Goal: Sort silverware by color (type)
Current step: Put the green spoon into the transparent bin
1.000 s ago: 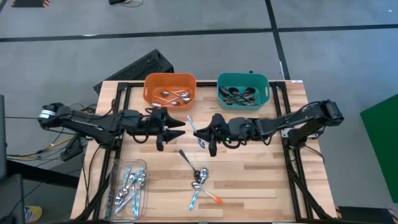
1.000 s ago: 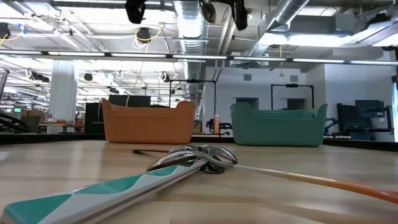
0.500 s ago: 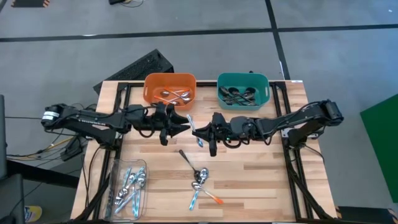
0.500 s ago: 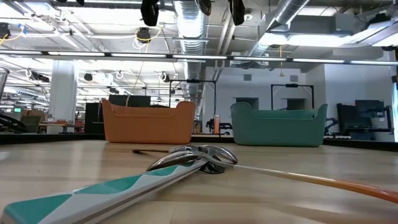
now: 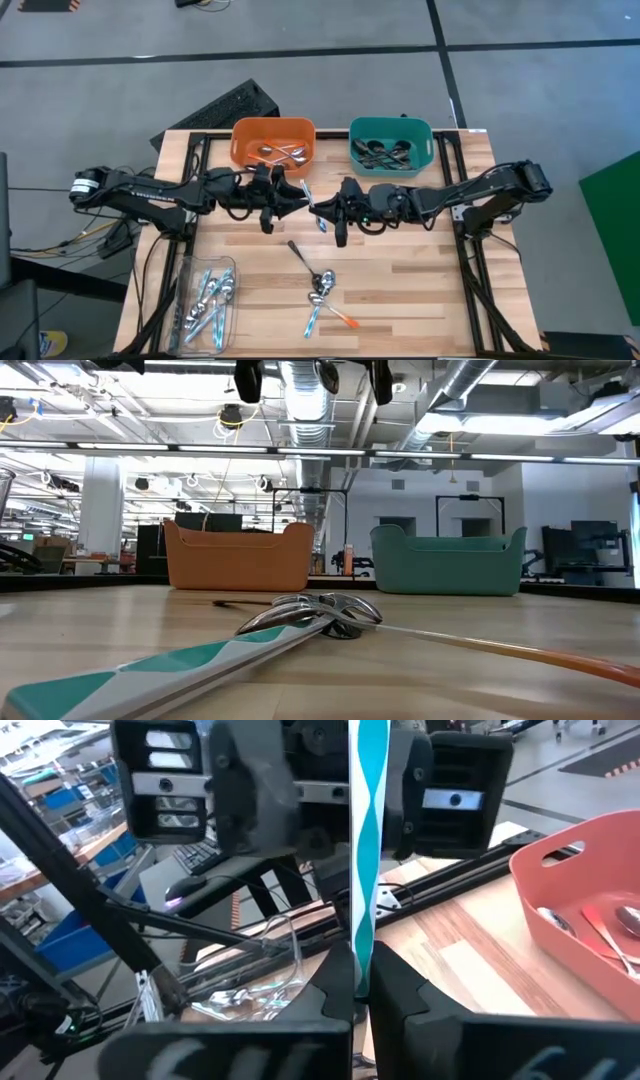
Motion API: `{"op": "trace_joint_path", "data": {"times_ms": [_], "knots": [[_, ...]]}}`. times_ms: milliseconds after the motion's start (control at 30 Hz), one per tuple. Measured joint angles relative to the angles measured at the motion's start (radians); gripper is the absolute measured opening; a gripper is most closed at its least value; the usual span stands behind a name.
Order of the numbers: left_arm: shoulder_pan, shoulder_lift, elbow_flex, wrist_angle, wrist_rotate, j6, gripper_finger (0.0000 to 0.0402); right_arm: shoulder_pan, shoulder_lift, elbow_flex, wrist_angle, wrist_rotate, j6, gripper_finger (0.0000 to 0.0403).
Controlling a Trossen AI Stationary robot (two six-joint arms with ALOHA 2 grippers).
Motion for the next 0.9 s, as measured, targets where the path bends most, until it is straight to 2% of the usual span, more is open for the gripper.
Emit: {"op": "trace_joint_path", "data": {"times_ms": [267, 433, 567, 700, 800, 900], "knots": [[0.037, -0.001, 0.0, 0.03, 0.029, 0.003, 0.0017, 0.002, 0.0, 0.0, -0.006, -0.002, -0.007, 0.0022], [0.051, -0.001, 0.0, 0.03, 0.057, -0.015, 0.0012, 0.001, 0.0, 0.0, -0.007, -0.001, -0.004, 0.0026], [0.051, -0.027, 0.0, -0.018, 0.058, -0.019, 0.0009, 0.002, 0.0, 0.0, -0.015, -0.001, -0.007, 0.0066], [0.035, -0.109, 0.0, -0.222, 0.05, -0.022, 0.0009, 0.004, 0.0, 0.0, -0.03, 0.055, 0.024, 0.0122], [0.004, -0.183, 0.0, -0.446, 0.011, -0.058, 0.0009, 0.003, -0.001, 0.0, -0.104, 0.111, 0.179, 0.0155], [-0.044, -0.261, 0.0, -0.651, -0.007, -0.166, 0.0009, 0.0, -0.001, 0.0, -0.234, 0.124, 0.337, 0.0173]]}}
